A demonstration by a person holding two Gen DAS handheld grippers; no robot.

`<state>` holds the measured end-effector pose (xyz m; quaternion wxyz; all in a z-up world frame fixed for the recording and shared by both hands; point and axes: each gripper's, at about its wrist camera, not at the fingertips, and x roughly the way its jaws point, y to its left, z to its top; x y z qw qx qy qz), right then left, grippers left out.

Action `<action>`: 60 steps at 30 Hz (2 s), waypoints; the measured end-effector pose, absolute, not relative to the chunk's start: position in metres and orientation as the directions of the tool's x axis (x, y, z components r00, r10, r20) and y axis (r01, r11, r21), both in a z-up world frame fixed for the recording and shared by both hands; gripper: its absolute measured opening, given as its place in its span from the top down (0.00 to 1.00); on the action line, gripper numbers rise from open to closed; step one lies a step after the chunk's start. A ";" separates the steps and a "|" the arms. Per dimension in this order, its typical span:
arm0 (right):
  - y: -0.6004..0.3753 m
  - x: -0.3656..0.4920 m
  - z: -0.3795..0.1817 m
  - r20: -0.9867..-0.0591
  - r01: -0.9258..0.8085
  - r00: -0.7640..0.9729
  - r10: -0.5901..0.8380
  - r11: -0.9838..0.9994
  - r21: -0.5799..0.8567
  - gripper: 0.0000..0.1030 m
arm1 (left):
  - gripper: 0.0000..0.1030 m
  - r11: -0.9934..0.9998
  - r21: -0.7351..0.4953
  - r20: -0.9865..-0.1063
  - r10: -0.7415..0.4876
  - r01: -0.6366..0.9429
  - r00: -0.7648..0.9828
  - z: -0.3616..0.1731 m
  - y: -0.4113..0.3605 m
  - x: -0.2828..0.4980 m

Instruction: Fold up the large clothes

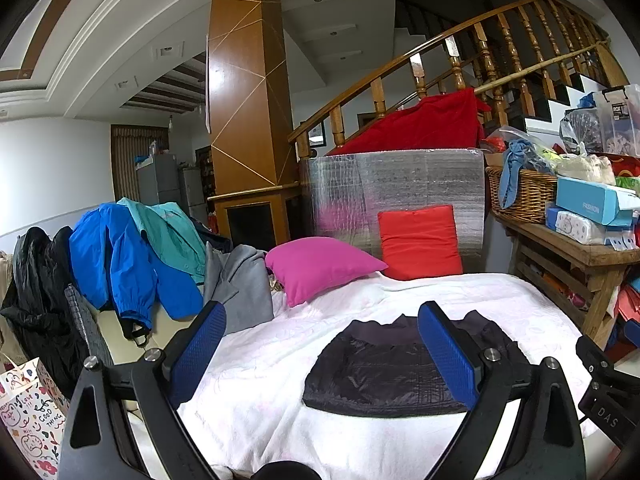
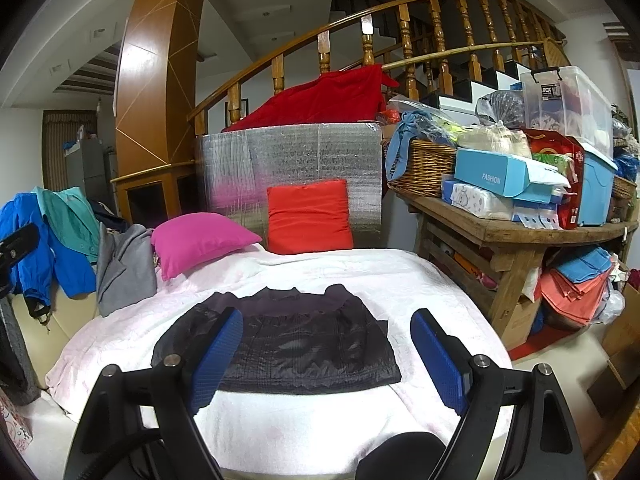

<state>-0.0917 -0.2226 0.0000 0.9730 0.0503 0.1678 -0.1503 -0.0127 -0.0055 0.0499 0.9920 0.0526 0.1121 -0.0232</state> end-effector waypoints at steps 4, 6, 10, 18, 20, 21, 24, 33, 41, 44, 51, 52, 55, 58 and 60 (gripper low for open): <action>-0.223 -0.092 0.001 -0.338 0.310 0.899 -0.278 0.950 0.042 0.14 | 0.06 0.994 0.095 -0.226 -0.033 0.055 0.974 0.049 -0.002 -0.013; -0.224 -0.092 0.001 -0.334 0.310 0.901 -0.278 0.950 0.044 0.14 | 0.06 0.994 0.094 -0.226 -0.033 0.056 0.973 0.049 -0.001 -0.013; -0.224 -0.092 0.001 -0.333 0.307 0.901 -0.277 0.951 0.042 0.14 | 0.06 0.994 0.093 -0.227 -0.033 0.055 0.973 0.049 0.000 -0.013; -0.222 -0.090 0.001 -0.337 0.305 0.900 -0.276 0.952 0.035 0.14 | 0.06 0.995 0.091 -0.231 -0.028 0.050 0.973 0.047 0.002 -0.012; -0.221 -0.089 0.000 -0.342 0.307 0.898 -0.278 0.951 0.032 0.14 | 0.06 0.995 0.090 -0.234 -0.028 0.050 0.972 0.046 0.002 -0.010; -0.221 -0.088 -0.001 -0.344 0.306 0.897 -0.277 0.951 0.032 0.14 | 0.06 0.995 0.091 -0.236 -0.027 0.050 0.971 0.046 0.003 -0.010; -0.220 -0.087 -0.002 -0.346 0.308 0.896 -0.280 0.951 0.028 0.14 | 0.06 0.995 0.091 -0.239 -0.028 0.051 0.971 0.045 0.003 -0.009; -0.221 -0.085 -0.004 -0.351 0.318 0.890 -0.290 0.948 0.023 0.14 | 0.06 0.995 0.080 -0.243 -0.030 0.051 0.969 0.042 0.005 -0.008; -0.220 -0.084 -0.005 -0.350 0.321 0.890 -0.293 0.947 0.023 0.14 | 0.06 0.996 0.076 -0.255 -0.033 0.054 0.966 0.037 0.010 -0.005; -0.220 -0.083 -0.005 -0.350 0.322 0.889 -0.296 0.946 0.020 0.14 | 0.06 0.996 0.071 -0.256 -0.033 0.053 0.966 0.037 0.013 -0.005; -0.219 -0.079 -0.004 -0.345 0.320 0.890 -0.297 0.947 0.011 0.14 | 0.06 0.997 0.060 -0.257 -0.037 0.054 0.966 0.037 0.018 -0.004; -0.219 -0.079 -0.003 -0.344 0.320 0.891 -0.297 0.947 0.010 0.14 | 0.06 0.997 0.060 -0.258 -0.037 0.055 0.966 0.037 0.019 -0.004; -0.217 -0.079 -0.003 -0.340 0.323 0.891 -0.302 0.947 0.005 0.14 | 0.06 0.997 0.059 -0.257 -0.037 0.054 0.966 0.036 0.019 -0.005; -0.214 -0.078 -0.002 -0.339 0.322 0.891 -0.302 0.947 0.002 0.14 | 0.06 0.997 0.059 -0.257 -0.035 0.051 0.966 0.036 0.018 -0.004; -0.213 -0.077 -0.002 -0.341 0.321 0.890 -0.302 0.947 -0.001 0.14 | 0.06 0.997 0.061 -0.258 -0.035 0.052 0.965 0.036 0.018 -0.004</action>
